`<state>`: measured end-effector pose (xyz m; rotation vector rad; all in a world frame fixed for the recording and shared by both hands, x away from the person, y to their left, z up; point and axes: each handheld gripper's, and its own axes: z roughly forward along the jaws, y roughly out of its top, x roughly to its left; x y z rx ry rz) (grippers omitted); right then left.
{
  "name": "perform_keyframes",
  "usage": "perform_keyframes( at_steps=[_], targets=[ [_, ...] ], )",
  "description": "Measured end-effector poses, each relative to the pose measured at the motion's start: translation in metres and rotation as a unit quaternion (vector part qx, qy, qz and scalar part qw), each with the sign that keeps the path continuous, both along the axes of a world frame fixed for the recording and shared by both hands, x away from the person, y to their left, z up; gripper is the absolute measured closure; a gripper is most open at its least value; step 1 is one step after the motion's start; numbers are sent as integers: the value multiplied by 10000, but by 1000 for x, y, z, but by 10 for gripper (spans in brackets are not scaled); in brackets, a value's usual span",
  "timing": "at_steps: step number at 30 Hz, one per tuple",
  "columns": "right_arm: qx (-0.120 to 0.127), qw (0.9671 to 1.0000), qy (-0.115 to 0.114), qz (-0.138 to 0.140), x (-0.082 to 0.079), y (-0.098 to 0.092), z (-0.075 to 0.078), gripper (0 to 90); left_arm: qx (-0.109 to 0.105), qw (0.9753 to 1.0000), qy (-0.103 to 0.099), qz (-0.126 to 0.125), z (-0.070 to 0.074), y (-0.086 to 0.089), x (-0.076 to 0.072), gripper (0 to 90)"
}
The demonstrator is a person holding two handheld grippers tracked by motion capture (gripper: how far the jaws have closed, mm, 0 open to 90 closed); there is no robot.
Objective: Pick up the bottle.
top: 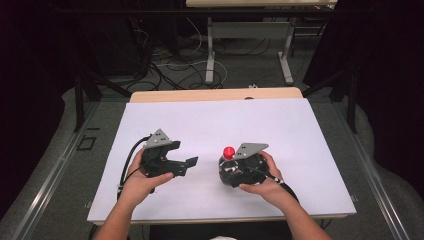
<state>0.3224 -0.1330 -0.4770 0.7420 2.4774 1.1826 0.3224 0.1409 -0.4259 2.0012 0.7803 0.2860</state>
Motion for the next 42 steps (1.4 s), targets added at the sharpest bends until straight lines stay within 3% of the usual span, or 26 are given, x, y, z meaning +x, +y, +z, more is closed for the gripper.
perform_keyframes(
  at_steps=[4, 6, 11, 12, 17, 28, 29, 31, 33, 35, 36, 40, 42],
  targets=[
    [-17, 9999, 53, 125, -4, 4, 1, 292, 5, 9999, -70, -149, 8, -15, -2, 197],
    [-7, 9999, 42, 146, -5, 7, -1, 292, -12, 9993, 8, -386, 14, -24, -3, 217],
    [-14, 9996, 141, 249, -7, 10, -4, 292, -79, 9982, 28, -589, 19, -36, -6, 243],
    [-14, 9996, 141, 249, -7, 10, -4, 292, -65, 9980, -47, -622, 20, -39, -6, 243],
    [35, 9992, 232, 328, -8, 12, -5, 292, -5, 9950, 36, -996, 25, -51, -7, 326],
    [63, 9988, 200, 440, -11, 14, -4, 292, 58, 9933, 252, -1128, 25, -67, -2, 462],
    [79, 9986, 210, 470, -11, 14, -4, 292, 89, 9920, 281, -1225, 25, -68, -1, 481],
    [75, 9983, 251, 511, -12, 14, -4, 292, 46, 9923, 259, -1209, 24, -69, -1, 513],
    [104, 9981, 277, 533, -12, 15, -3, 292, 70, 9909, 359, -1293, 25, -69, -1, 546],
    [135, 9979, 293, 564, -12, 15, -3, 292, 48, 9913, 292, -1284, 23, -72, -1, 558],
    [187, 9980, 268, 550, -12, 15, -4, 292, 64, 9901, 290, -1375, 24, -72, 0, 579],
    [213, 9979, 271, 542, -12, 15, -4, 292, 53, 9908, 271, -1323, 23, -73, -2, 605],
    [196, 9981, 254, 519, -12, 14, -4, 293, 155, 9902, 270, -1361, 25, -73, -2, 609]
  ],
)
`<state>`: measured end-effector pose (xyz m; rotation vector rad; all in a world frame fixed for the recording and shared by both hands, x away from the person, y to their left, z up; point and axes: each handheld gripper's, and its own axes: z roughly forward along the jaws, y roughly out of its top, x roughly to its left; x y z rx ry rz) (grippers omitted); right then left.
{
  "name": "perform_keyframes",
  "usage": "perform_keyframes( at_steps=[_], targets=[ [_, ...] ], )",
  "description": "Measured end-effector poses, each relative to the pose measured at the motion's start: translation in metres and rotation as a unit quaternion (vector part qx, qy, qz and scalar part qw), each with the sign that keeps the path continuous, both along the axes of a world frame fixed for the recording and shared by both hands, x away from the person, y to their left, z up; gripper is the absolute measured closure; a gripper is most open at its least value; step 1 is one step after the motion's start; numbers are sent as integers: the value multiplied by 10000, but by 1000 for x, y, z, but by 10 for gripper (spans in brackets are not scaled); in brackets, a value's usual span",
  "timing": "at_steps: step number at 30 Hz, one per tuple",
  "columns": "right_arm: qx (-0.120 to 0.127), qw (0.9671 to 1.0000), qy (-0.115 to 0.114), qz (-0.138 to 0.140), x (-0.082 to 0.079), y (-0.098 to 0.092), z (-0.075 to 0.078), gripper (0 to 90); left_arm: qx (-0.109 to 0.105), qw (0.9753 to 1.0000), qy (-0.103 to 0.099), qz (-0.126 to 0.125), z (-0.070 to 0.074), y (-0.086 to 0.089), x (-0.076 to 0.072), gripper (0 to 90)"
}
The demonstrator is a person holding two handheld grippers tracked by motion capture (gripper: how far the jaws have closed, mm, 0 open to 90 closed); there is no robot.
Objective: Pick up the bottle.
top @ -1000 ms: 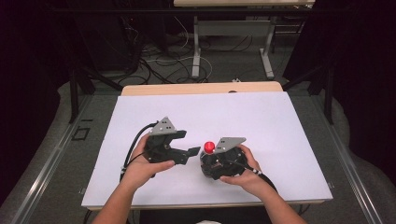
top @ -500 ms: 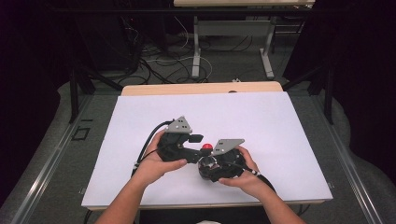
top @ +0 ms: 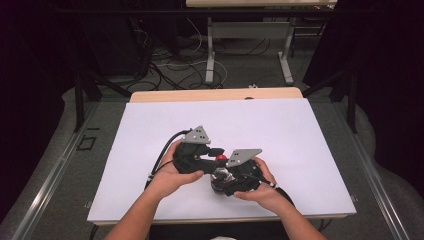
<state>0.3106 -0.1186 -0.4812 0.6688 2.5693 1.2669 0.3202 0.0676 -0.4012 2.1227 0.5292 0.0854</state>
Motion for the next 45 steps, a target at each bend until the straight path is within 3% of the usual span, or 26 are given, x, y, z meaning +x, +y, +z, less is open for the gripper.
perform_keyframes(
  at_steps=[10, 13, 14, 16, 19, 21, 22, 23, 26, 27, 28, 30, 32, 33, 35, 37, 38, 39, 44, 45],
  targets=[
    [93, 9998, -99, -121, -2, 1, -1, 295, 35, 9993, -67, 377, 1, -4, -7, 613],
    [117, 9996, -152, -214, -2, 0, -2, 297, 28, 9986, 5, 534, 3, -4, -7, 615],
    [105, 9995, -152, -256, -3, 0, -1, 297, -34, 9974, 17, 722, 2, -5, -7, 616],
    [166, 9990, -194, -379, -3, 0, -2, 297, -41, 9970, 12, 777, 2, -5, -6, 616],
    [198, 9984, -230, -475, -3, 0, -3, 298, -80, 9942, 135, 1061, 2, -7, -7, 616],
    [184, 9983, -196, -518, -3, 0, -2, 298, -17, 9934, 43, 1143, 3, -9, -7, 617],
    [180, 9975, -310, -605, -3, 0, -3, 298, 11, 9912, 55, 1325, 4, -12, -8, 617],
    [180, 9975, -310, -605, -3, 0, -3, 298, 11, 9912, 55, 1325, 4, -12, -8, 617],
    [183, 9958, -402, -799, -4, 0, -2, 298, -82, 9856, 239, 1675, 5, -15, -9, 617],
    [183, 9958, -402, -799, -4, 0, -2, 298, -163, 9816, 318, 1878, 5, -17, -9, 617],
    [151, 9957, -394, -820, -4, 0, -2, 298, -45, 9805, 369, 1930, 5, -17, -8, 616],
    [157, 9953, -404, -871, -3, 0, -3, 298, -145, 9791, 384, 1992, 4, -19, -8, 616],
    [177, 9953, -338, -893, -3, -1, -3, 298, -190, 9800, 407, 1939, 3, -20, -7, 614],
    [190, 9957, -299, -860, -2, -2, -3, 297, -143, 9826, 361, 1816, 3, -19, -6, 609],
    [211, 9960, -285, -816, -2, -3, -3, 297, -264, 9845, 353, 1699, 3, -17, -4, 602],
    [285, 9961, -266, -791, -1, -4, -2, 297, -326, 9875, 260, 1523, 5, -13, -4, 505],
    [285, 9961, -266, -791, -1, -4, -2, 297, -381, 9885, 222, 1445, 6, -12, -3, 505],
    [247, 9971, -165, -697, -1, -5, -1, 297, -399, 9898, 191, 1352, 7, -10, -3, 461],
    [308, 9970, -206, -677, 0, -5, -1, 296, -486, 9940, 251, 947, 10, -1, -4, 429],
    [344, 9971, -167, -656, 0, -5, -1, 296, -411, 9957, 175, 814, 8, 1, -3, 429]
  ],
)
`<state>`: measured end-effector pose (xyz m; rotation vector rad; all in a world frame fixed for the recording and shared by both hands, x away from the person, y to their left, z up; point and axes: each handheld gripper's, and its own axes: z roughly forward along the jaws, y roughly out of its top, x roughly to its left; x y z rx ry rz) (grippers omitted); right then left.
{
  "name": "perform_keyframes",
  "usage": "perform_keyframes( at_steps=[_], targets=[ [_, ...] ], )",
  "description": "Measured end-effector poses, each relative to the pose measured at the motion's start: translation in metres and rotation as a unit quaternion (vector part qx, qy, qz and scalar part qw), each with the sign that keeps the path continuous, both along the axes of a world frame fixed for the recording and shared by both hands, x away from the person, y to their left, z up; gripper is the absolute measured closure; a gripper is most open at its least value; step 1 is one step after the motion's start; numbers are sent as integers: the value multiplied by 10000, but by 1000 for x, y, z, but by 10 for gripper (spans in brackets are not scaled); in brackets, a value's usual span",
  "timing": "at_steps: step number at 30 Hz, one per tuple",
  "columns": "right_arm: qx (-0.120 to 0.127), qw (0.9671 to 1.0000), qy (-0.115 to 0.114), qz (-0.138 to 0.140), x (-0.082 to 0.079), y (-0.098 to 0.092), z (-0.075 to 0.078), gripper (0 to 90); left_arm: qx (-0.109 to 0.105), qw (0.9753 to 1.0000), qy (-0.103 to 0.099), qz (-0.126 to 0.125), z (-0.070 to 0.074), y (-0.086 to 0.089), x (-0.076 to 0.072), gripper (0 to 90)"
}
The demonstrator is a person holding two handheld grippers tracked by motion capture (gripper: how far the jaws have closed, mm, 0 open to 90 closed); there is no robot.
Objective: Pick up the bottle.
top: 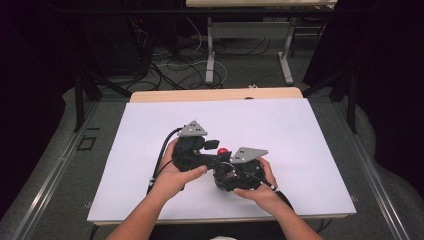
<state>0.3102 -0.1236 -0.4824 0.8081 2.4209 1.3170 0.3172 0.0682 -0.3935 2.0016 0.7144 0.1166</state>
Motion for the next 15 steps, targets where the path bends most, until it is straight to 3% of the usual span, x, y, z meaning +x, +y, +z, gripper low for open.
perform_keyframes(
  at_steps=[4, 9, 15],
  targets=[
    [26, 10000, 25, 76, 0, -1, 0, 297, 103, 9999, -15, -121, -3, 1, 4, 434],
    [-8, 9999, 50, 144, -1, 0, 1, 296, -9, 9990, -63, -436, -6, 3, 9, 563],
    [40, 9999, 45, 160, -1, 1, 0, 296, 55, 9989, -120, -444, -6, 1, 8, 611]
  ],
)
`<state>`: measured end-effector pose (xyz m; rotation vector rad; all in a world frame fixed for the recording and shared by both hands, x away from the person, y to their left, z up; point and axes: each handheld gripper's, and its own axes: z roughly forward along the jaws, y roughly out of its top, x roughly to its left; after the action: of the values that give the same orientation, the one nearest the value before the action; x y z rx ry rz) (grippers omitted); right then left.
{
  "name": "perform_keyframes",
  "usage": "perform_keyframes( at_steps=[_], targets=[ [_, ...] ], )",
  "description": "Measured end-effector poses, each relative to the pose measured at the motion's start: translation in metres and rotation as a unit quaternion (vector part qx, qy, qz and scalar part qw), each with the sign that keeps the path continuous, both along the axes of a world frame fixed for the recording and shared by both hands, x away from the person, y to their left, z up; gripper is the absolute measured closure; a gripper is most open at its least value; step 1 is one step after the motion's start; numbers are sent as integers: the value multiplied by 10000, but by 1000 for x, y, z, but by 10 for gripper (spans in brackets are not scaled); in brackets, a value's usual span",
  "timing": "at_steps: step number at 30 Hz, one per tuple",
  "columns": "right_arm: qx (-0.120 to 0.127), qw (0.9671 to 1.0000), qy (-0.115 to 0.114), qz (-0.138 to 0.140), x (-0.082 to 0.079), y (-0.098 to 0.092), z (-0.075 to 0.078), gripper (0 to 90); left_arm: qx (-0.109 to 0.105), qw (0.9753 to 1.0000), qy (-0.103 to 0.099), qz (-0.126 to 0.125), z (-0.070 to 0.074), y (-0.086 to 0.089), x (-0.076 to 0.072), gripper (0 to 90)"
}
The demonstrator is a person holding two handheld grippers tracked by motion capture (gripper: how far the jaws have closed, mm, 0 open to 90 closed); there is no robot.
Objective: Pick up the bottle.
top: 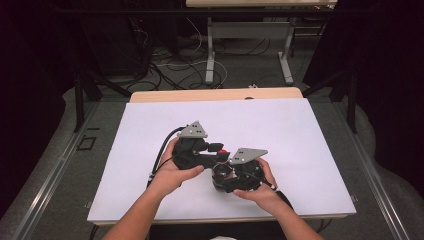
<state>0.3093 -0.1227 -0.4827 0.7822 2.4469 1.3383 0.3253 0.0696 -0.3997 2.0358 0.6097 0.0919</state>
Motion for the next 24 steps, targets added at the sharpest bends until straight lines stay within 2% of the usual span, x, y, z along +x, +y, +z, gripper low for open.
perform_keyframes(
  at_steps=[1, 6, 9, 10, 11, 12, 13, 14, 17, 18, 19, 21, 23, 24],
  targets=[
    [-61, 10000, 36, 18, 0, 0, 0, 296, 87, 9999, -65, 27, 1, -1, -1, 615],
    [-24, 10000, -16, -88, 0, 1, 0, 297, 135, 9996, -130, 232, 2, -4, -5, 618],
    [-65, 9997, -85, -217, 0, 1, 0, 297, 112, 9983, -93, 563, 2, -7, -8, 618],
    [-71, 9996, -91, -255, 0, 1, 0, 297, 133, 9976, -142, 664, 1, -9, -9, 618],
    [-87, 9994, -106, -311, 0, 0, 0, 297, 140, 9951, -120, 971, 1, -14, -12, 619],
    [-105, 9992, -109, -365, 0, 1, 0, 297, 126, 9936, -109, 1118, 1, -17, -14, 618],
    [-153, 9990, -147, -396, 0, 0, 0, 297, 126, 9936, -109, 1118, 1, -17, -14, 618],
    [-156, 9987, -165, -463, 0, 1, -1, 297, 146, 9909, -121, 1336, 0, -21, -17, 618],
    [-172, 9984, -203, -508, 1, -1, -1, 296, 99, 9897, -141, 1424, 0, -24, -18, 617],
    [-165, 9987, -162, -461, 1, -2, -1, 296, 61, 9907, -107, 1352, 0, -24, -17, 616],
    [-112, 9987, -121, -475, 1, -2, -1, 296, 61, 9907, -107, 1352, 0, -24, -17, 614],
    [-88, 9988, -135, -465, 1, -2, -1, 296, 27, 9926, -44, 1215, 1, -21, -14, 609],
    [-75, 9993, -88, -367, 1, -2, -1, 296, -19, 9944, 1, 1055, 4, -15, -12, 557],
    [-75, 9993, -88, -367, 1, -2, -1, 296, -46, 9949, -58, 1007, 4, -13, -12, 557]
  ],
)
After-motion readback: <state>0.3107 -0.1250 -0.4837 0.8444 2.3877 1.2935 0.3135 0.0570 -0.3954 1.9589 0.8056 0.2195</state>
